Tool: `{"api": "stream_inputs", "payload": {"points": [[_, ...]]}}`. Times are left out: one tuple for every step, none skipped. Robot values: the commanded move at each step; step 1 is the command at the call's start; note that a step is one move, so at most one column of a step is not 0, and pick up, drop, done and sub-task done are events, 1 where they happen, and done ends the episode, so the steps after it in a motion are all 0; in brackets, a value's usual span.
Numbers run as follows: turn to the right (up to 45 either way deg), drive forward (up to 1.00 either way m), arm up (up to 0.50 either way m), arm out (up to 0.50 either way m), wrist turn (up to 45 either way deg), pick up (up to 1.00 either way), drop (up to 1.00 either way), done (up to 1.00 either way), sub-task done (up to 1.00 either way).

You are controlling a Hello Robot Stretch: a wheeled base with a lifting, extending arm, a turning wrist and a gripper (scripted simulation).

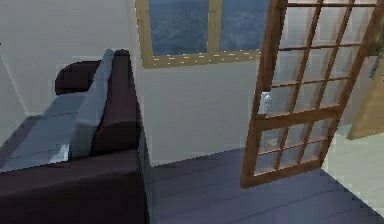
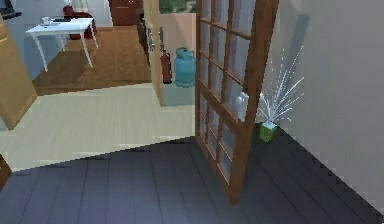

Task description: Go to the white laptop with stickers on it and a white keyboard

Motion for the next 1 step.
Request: {"api": "stream_inputs", "payload": {"points": [[0.0, 0.20, 0.00, 0.00, 0.0, 0.00, 0.00, 0.00, 0.00]]}}
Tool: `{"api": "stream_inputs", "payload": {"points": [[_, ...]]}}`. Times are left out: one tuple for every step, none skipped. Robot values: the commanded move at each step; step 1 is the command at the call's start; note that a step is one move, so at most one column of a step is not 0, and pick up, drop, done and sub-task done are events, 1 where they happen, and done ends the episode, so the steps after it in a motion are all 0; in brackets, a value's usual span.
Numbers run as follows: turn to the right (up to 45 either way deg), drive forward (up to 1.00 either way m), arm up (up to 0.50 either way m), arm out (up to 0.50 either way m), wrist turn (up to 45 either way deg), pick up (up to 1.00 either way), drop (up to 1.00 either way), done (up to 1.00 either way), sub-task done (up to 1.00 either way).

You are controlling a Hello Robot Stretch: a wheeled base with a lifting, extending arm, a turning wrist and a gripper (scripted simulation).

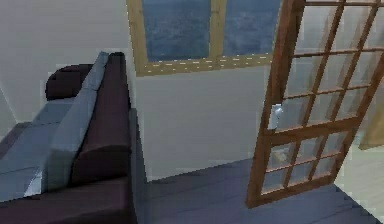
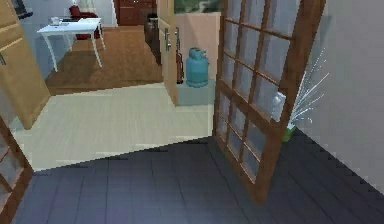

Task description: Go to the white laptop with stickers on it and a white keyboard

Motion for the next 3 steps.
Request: {"api": "stream_inputs", "payload": {"points": [[-45.0, 0.00, 0.00, 0.00, 0.0, 0.00, 0.00, 0.00, 0.00], [-18.0, 0.00, 0.00, 0.00, 0.0, 0.00, 0.00, 0.00, 0.00], [0.0, 0.25, 0.00, 0.00, 0.0, 0.00, 0.00, 0.00, 0.00]]}}
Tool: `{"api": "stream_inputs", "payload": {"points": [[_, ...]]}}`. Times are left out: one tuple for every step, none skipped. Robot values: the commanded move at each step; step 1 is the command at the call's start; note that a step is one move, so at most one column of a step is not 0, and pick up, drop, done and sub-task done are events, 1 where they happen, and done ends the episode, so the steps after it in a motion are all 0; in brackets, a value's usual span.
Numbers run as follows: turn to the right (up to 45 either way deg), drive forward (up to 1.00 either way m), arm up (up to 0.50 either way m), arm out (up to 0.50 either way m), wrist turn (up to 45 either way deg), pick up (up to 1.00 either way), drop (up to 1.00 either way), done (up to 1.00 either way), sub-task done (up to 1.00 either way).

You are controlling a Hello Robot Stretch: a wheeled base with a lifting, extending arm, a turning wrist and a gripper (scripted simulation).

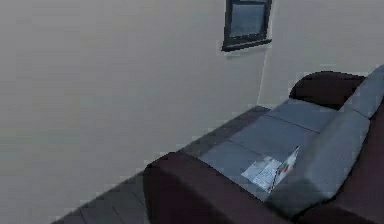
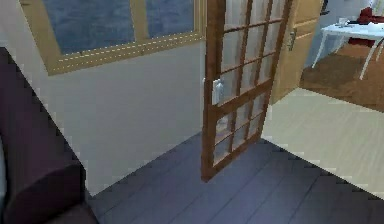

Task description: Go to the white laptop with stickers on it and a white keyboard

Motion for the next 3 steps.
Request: {"api": "stream_inputs", "payload": {"points": [[24.0, 0.00, 0.00, 0.00, 0.0, 0.00, 0.00, 0.00, 0.00], [0.0, 1.00, 0.00, 0.00, 0.0, 0.00, 0.00, 0.00, 0.00], [0.0, 0.00, 0.00, 0.00, 0.0, 0.00, 0.00, 1.00, 0.00]]}}
